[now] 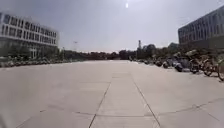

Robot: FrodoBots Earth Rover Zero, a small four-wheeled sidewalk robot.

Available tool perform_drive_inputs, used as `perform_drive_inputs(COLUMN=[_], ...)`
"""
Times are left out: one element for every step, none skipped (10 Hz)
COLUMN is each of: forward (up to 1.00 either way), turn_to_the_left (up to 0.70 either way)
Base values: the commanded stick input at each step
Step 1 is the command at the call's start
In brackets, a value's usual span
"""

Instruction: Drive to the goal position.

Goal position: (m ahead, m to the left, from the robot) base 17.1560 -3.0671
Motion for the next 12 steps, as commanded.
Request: perform_drive_inputs(forward=[1.0, 1.0, 1.0, 1.0, 1.0, 1.0, 1.0, 1.0, 1.0, 1.0, 1.0, 1.0], turn_to_the_left=[0.0, 0.0, 0.0, 0.0, 0.0, 0.0, 0.0, 0.0, 0.0, 0.0, -0.11, -0.36])
